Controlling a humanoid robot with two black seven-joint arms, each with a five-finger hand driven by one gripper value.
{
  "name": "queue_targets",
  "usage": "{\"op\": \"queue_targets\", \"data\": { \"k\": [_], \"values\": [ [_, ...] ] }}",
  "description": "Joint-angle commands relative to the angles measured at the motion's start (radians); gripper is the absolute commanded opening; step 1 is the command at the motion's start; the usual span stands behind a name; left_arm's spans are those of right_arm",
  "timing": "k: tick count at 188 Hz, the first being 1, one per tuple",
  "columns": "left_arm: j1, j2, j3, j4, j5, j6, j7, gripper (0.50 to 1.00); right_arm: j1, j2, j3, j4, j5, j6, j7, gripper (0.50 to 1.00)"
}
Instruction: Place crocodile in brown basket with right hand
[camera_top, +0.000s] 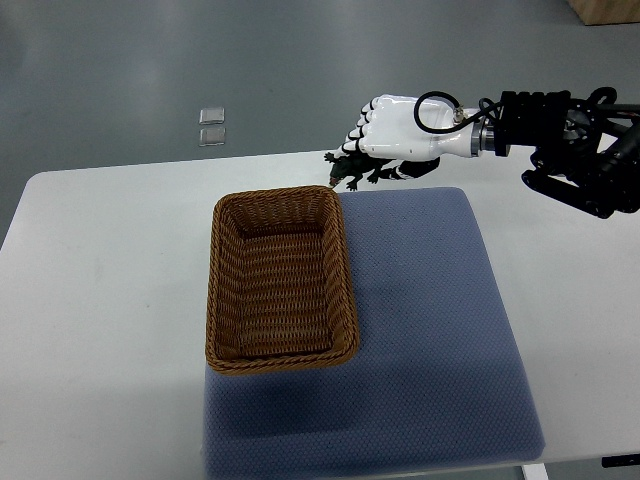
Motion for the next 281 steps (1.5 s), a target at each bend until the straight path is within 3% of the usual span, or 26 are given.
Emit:
{"op": "queue_targets", "data": {
  "k": [1, 39, 87, 138, 181, 243, 281],
  "values": [
    [0.000, 0.000, 0.000, 0.000, 0.000, 0.000, 0.000, 1.000, 0.031, 0.026, 0.011, 0.065, 0.000, -0.016, 0.000, 0.500],
    [0.000, 0.000, 0.001, 0.000, 0.000, 0.000, 0.000, 1.000, 0.047, 0.129, 0.014, 0.134, 0.003, -0.113, 0.000, 0.500],
    [0.000, 0.000, 0.000, 0.000, 0.000, 0.000, 0.000, 1.000, 0.022, 0.215, 0.009, 0.137, 0.000, -0.113, 0.000, 0.529],
    [0.000, 0.000, 0.000, 0.000, 0.000, 0.000, 0.000, 1.000, -0.041, 0.218, -0.028, 0.117, -0.008, -0.108, 0.000, 0.786],
    [0.000, 0.000, 0.000, 0.000, 0.000, 0.000, 0.000, 1.000, -0.062, 0.212, -0.045, 0.091, -0.008, -0.092, 0.000, 0.899],
    [0.000, 0.000, 0.000, 0.000, 0.000, 0.000, 0.000, 1.000, -0.067, 0.189, -0.009, 0.066, 0.031, -0.079, 0.000, 0.919],
    [0.000, 0.000, 0.000, 0.000, 0.000, 0.000, 0.000, 1.000, -0.070, 0.117, 0.077, 0.066, 0.333, 0.058, 0.000, 0.919]
  ]
}}
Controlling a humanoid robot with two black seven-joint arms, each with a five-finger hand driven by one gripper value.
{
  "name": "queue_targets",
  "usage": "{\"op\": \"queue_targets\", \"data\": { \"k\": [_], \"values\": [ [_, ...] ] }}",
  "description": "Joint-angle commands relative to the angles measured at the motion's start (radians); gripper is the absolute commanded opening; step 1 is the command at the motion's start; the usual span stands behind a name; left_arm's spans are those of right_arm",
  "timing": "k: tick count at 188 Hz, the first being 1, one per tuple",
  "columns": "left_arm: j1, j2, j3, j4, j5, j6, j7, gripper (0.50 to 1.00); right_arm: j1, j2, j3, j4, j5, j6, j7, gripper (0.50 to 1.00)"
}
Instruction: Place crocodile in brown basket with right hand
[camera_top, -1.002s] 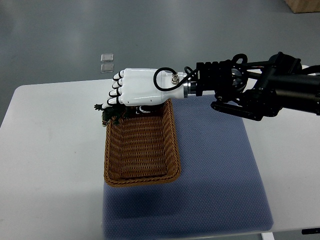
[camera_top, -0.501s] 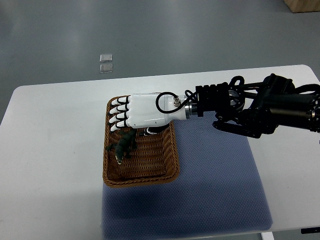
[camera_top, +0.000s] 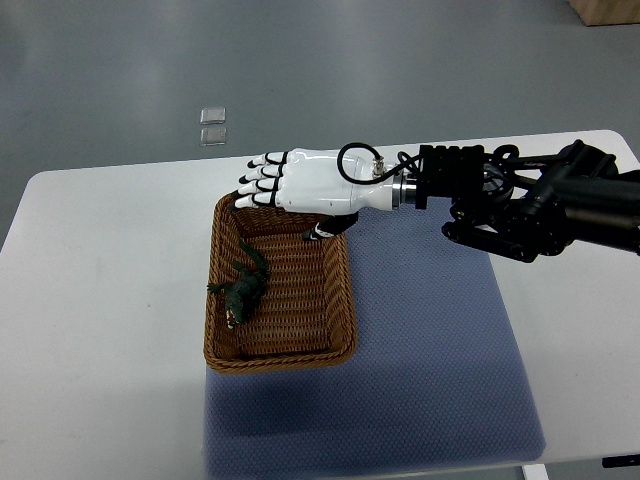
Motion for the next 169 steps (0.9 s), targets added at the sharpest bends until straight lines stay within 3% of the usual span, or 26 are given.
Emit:
{"op": "queue_targets", "data": {
  "k": [1, 59, 95, 138, 169],
  "values": [
    [0.000, 0.000, 0.000, 0.000, 0.000, 0.000, 0.000, 1.000, -0.001, -0.032, 0.039, 0.001, 0.160, 0.077, 0.000, 0.919],
    [0.000, 0.000, 0.000, 0.000, 0.000, 0.000, 0.000, 1.000, -0.147, -0.181, 0.223, -0.016, 0.764, 0.384, 0.000, 0.919],
    [0.000, 0.000, 0.001, 0.000, 0.000, 0.000, 0.000, 1.000, -0.301, -0.196, 0.499, -0.057, 0.870, 0.542, 0.000, 0.919],
    [0.000, 0.000, 0.001, 0.000, 0.000, 0.000, 0.000, 1.000, -0.502, -0.178, 0.875, -0.057, 0.871, 0.645, -0.186, 0.921],
    [0.000, 0.000, 0.000, 0.000, 0.000, 0.000, 0.000, 1.000, -0.587, -0.161, 1.009, -0.057, 0.871, 0.703, -0.249, 0.921]
  ]
}}
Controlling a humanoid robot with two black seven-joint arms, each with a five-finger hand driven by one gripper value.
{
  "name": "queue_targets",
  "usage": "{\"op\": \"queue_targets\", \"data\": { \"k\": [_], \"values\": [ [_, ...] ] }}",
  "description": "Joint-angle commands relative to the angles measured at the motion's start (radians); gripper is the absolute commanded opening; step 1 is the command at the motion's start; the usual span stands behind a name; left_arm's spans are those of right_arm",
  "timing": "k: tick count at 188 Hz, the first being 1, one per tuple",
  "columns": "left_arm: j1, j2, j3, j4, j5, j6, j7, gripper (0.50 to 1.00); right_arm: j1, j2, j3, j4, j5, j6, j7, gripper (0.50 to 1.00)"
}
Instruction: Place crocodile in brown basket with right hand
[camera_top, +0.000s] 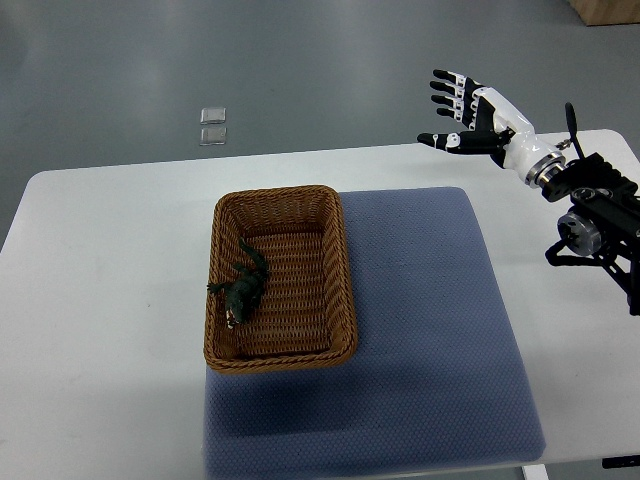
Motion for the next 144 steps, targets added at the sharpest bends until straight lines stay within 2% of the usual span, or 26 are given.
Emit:
{"op": "queue_targets", "data": {
  "k": [1, 53, 91, 144],
  "values": [
    [0.000, 0.000, -0.001, 0.000, 0.000, 0.000, 0.000, 1.000, -0.048, 0.017, 0.082, 0.001, 0.000, 0.034, -0.037, 0.921],
    [0.000, 0.000, -0.001, 0.000, 0.000, 0.000, 0.000, 1.000, -0.131, 0.080, 0.271, 0.001, -0.002, 0.071, -0.150, 0.921],
    [0.000, 0.000, -0.001, 0.000, 0.000, 0.000, 0.000, 1.000, -0.192, 0.155, 0.407, 0.001, -0.002, 0.063, -0.146, 0.924],
    [0.000, 0.000, -0.001, 0.000, 0.000, 0.000, 0.000, 1.000, -0.208, 0.175, 0.436, -0.010, 0.000, 0.060, -0.135, 0.928]
  ]
}}
